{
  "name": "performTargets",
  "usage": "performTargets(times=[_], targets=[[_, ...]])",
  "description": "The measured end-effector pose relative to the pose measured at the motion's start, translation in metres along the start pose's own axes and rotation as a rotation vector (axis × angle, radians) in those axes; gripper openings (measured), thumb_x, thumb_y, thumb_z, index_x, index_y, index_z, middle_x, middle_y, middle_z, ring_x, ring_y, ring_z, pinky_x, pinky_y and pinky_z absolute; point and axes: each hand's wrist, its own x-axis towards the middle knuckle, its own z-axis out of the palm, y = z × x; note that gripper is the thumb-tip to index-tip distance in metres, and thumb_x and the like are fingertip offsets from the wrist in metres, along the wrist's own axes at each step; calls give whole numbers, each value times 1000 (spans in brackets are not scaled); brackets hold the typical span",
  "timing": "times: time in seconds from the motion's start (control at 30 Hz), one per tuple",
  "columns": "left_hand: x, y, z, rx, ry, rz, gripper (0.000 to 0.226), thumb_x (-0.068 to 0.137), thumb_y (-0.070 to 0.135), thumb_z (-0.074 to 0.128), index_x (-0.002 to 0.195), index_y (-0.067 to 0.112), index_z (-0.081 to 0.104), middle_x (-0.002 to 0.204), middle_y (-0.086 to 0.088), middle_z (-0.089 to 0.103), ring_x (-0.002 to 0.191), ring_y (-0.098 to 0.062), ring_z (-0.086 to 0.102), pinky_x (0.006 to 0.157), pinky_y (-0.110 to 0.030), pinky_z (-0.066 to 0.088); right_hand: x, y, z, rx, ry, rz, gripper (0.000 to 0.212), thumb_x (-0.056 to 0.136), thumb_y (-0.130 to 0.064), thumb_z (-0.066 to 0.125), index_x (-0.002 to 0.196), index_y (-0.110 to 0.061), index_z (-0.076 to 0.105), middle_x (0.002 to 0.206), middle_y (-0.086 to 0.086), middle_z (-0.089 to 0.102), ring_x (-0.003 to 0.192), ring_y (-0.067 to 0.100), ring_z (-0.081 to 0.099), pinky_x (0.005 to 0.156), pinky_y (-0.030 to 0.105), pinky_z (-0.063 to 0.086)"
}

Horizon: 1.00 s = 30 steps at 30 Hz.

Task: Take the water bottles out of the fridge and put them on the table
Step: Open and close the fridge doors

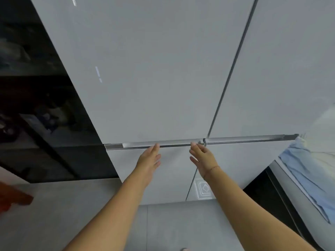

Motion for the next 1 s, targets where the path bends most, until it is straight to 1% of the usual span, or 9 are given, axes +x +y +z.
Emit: performTargets(times=[0.17,0.23,0.27,0.33,0.37,0.47,0.57,0.77,1.0], targets=[[42,-5,12,-161,26,-55,63,89,42,58,141,13,39,144,-6,43,131,-23,44,107,-34,37,42,-4,1,70,-27,87,66,85,-32,65,138,-2,38,135,12,50,124,23,49,106,39,39],[57,-7,16,-217,35,-72,58,89,42,58,136,11,44,140,-7,46,132,-24,44,108,-35,35,57,-6,-1,86,-19,108,53,85,-33,65,126,-4,48,126,10,56,123,22,51,106,39,40],[64,-6,19,-258,32,-69,51,88,42,59,128,12,49,135,-7,50,132,-25,44,108,-35,35,64,-8,-2,106,-27,117,47,84,-34,66,118,-5,51,120,9,58,121,22,53,104,39,41],[77,-6,23,-316,35,-64,39,86,42,61,113,15,54,123,-6,54,129,-25,47,107,-36,36,76,-9,-4,163,-33,143,42,82,-35,68,108,-7,51,112,10,58,116,22,57,101,38,45],[81,-6,26,-342,30,-57,39,85,42,62,112,15,54,121,-6,55,127,-24,49,106,-35,37,80,-10,-4,204,-34,155,40,81,-34,69,105,-7,50,109,11,58,113,22,59,99,38,46],[88,-6,35,-374,-12,-39,46,81,46,62,116,17,57,125,-7,58,119,-20,53,102,-33,39,88,-8,-2,271,-24,167,38,79,-33,72,98,-10,48,101,8,59,101,22,65,93,37,50],[92,-7,41,-420,-7,-44,36,86,46,57,110,20,59,115,-4,62,114,-19,54,103,-34,39,91,-1,2,308,-6,160,38,76,-33,74,95,-14,47,97,5,62,90,19,69,83,33,53],[92,-7,45,-460,21,-43,37,88,44,57,113,17,57,115,-5,61,117,-20,52,102,-36,41,91,-2,6,319,34,170,36,76,-36,74,89,-16,47,93,4,61,91,18,67,77,30,52],[87,-5,48,-467,37,-32,40,85,47,59,113,18,59,116,-5,64,116,-20,54,96,-35,44,85,-5,10,297,64,147,33,79,-35,72,94,-17,49,91,2,60,89,16,67,75,27,50]])
